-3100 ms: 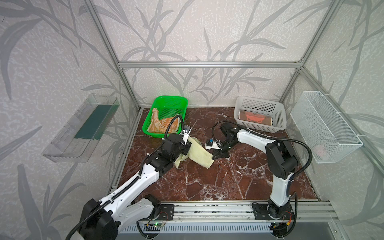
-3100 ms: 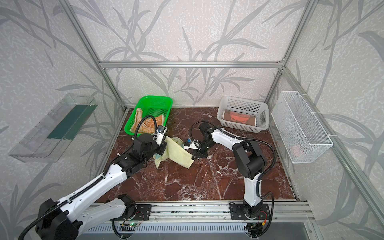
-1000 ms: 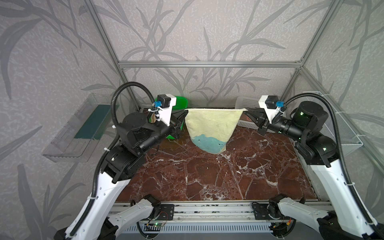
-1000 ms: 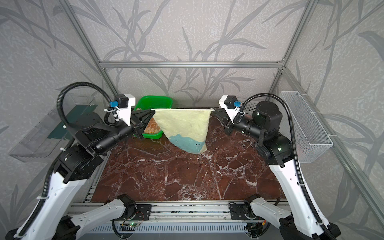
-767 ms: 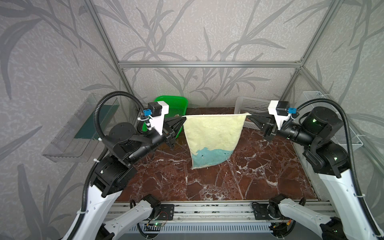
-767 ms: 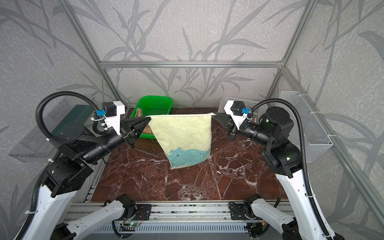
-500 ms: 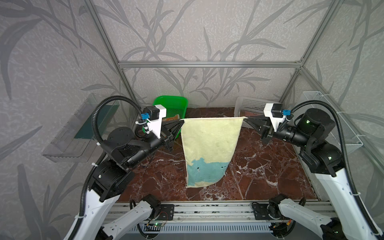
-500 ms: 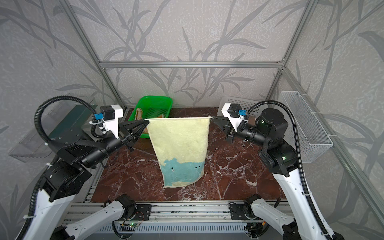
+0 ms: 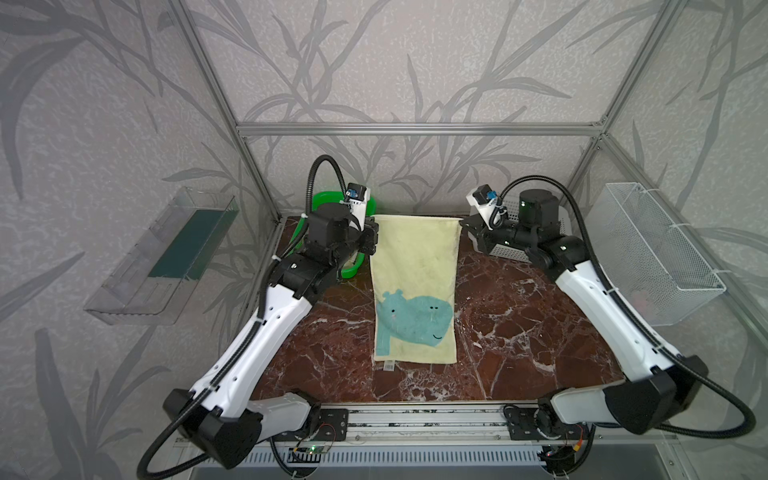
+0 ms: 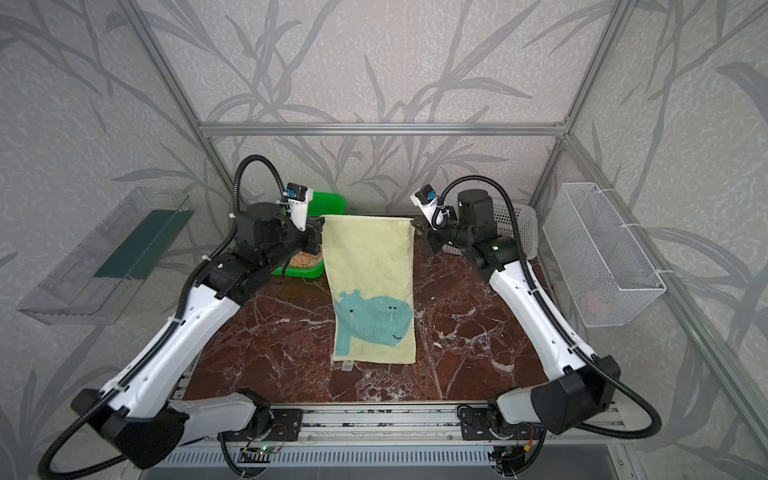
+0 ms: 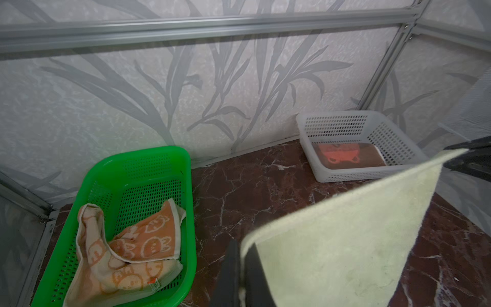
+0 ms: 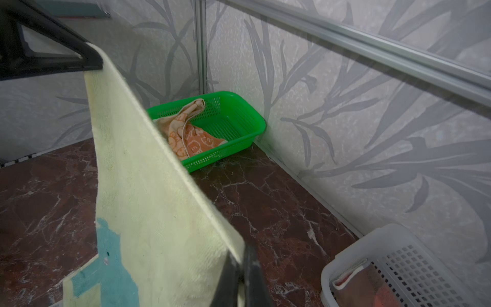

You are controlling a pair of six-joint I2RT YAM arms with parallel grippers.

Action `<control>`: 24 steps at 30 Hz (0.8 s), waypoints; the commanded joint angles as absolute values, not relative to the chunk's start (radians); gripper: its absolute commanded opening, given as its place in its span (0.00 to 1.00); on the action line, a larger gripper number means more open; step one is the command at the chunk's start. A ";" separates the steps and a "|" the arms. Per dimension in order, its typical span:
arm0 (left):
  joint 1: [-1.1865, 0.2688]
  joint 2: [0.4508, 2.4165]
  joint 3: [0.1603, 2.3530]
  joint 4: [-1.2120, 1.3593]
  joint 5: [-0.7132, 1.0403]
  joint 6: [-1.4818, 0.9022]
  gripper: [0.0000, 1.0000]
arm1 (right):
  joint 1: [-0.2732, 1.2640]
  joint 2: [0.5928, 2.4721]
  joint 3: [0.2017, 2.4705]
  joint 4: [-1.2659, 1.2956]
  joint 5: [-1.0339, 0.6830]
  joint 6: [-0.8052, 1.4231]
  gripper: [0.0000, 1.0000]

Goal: Fold and stack the towels
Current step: 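Lower the hanging towel flat onto the table with both grippers, then fold the towel's far edge toward the robot with both grippers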

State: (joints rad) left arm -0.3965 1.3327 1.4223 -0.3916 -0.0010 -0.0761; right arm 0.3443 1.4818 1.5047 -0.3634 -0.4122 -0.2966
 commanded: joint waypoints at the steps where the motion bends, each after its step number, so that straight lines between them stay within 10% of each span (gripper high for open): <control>1: -0.322 1.450 1.476 -0.332 -0.028 -0.090 0.00 | 0.308 1.577 1.575 -0.313 -0.344 -0.306 0.00; 12: -0.295 1.878 1.720 -0.349 -0.089 0.016 0.00 | 0.282 1.912 1.680 -0.192 -0.360 -0.346 0.00; 24: -0.296 1.932 1.631 -0.271 -0.024 0.069 0.00 | 0.247 1.972 1.570 -0.139 -0.465 -0.406 0.00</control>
State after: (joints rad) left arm -0.3080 1.9522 1.6650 -0.2955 -0.0151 0.0387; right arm 0.2707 1.9697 1.6001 -0.1589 -0.4290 -0.3840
